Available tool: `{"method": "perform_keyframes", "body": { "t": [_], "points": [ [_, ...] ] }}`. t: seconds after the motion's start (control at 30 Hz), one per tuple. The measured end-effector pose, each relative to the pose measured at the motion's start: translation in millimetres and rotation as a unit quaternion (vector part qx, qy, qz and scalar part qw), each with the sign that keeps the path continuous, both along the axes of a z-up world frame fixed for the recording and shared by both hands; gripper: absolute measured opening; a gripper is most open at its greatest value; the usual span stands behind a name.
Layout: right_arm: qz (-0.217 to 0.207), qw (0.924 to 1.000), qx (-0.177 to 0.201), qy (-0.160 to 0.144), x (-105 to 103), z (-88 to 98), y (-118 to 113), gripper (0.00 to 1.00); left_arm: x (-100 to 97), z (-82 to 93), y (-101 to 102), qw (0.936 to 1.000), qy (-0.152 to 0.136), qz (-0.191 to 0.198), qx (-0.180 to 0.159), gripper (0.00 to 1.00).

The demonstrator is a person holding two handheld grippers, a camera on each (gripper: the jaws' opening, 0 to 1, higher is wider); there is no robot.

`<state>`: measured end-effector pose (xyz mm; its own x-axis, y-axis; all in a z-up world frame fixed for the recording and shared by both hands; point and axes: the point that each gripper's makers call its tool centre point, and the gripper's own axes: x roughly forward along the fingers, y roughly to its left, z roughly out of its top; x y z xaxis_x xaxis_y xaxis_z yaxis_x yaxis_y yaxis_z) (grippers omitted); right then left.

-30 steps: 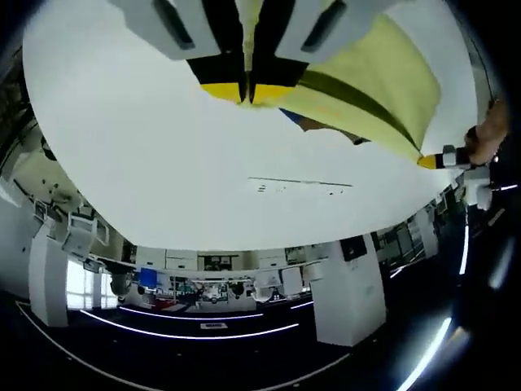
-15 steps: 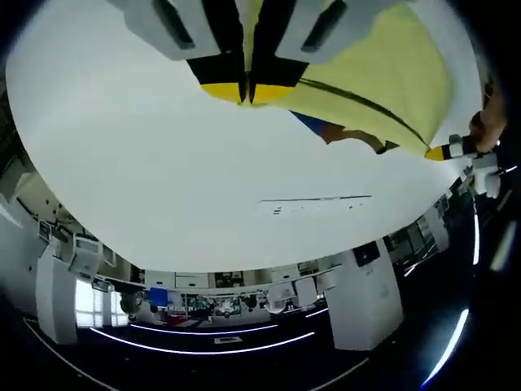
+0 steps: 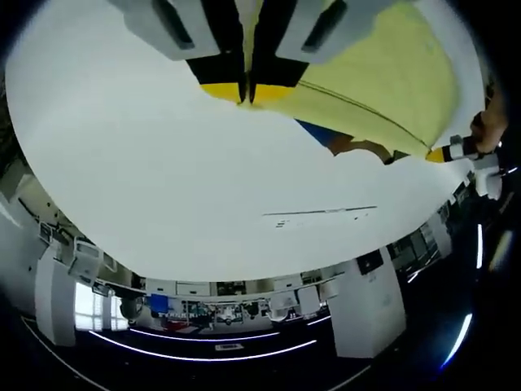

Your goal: Fold the garment on the visible template until the final outline fits inside the template.

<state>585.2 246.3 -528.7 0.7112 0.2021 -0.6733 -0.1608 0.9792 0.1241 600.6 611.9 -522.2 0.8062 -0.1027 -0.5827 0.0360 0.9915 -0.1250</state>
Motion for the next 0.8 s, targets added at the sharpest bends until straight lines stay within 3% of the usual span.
{"method": "perform_keyframes", "body": {
  "t": [0.17, 0.23, 0.4, 0.53, 0.63, 0.73, 0.8],
  "points": [
    [0.003, 1.0, -0.002, 0.001, -0.1, -0.7, -2.3, 0.02, 1.5, 8.1, -2.6, 0.9997, -0.017, -0.012, -0.01, 0.01],
    [0.005, 1.0, -0.003, 0.002, -1.1, 0.7, -3.5, 0.07, 3.2, 14.7, -0.5, 0.9991, -0.03, -0.029, 0.007, 0.02],
    [0.039, 0.9987, -0.031, -0.008, -5.9, 6.5, -6.1, 0.18, 2.8, 22.6, 4.1, 0.9972, -0.043, -0.06, 0.012, 0.19],
    [0.072, 0.9967, -0.035, -0.012, -14.2, 10.0, -1.9, 0.22, -4.6, 22.7, 0.9, 0.9892, -0.047, -0.129, 0.052, 0.29],
    [0.104, 0.9932, -0.05, -0.017, -19.5, 11.3, 1.9, 0.23, -12.9, 18.8, -4.2, 0.9831, -0.04, -0.168, 0.062, 0.32],
    [0.128, 0.9889, -0.073, -0.021, -22.9, 10.3, 2.2, 0.23, -19.8, 14.1, -7.2, 0.9709, -0.039, -0.215, 0.098, 0.33],
    [0.139, 0.986, -0.089, -0.025, -22.1, 8.3, 1.0, 0.23, -21.5, 9.2, -7.9, 0.9663, -0.033, -0.228, 0.116, 0.33]
  ]
}}
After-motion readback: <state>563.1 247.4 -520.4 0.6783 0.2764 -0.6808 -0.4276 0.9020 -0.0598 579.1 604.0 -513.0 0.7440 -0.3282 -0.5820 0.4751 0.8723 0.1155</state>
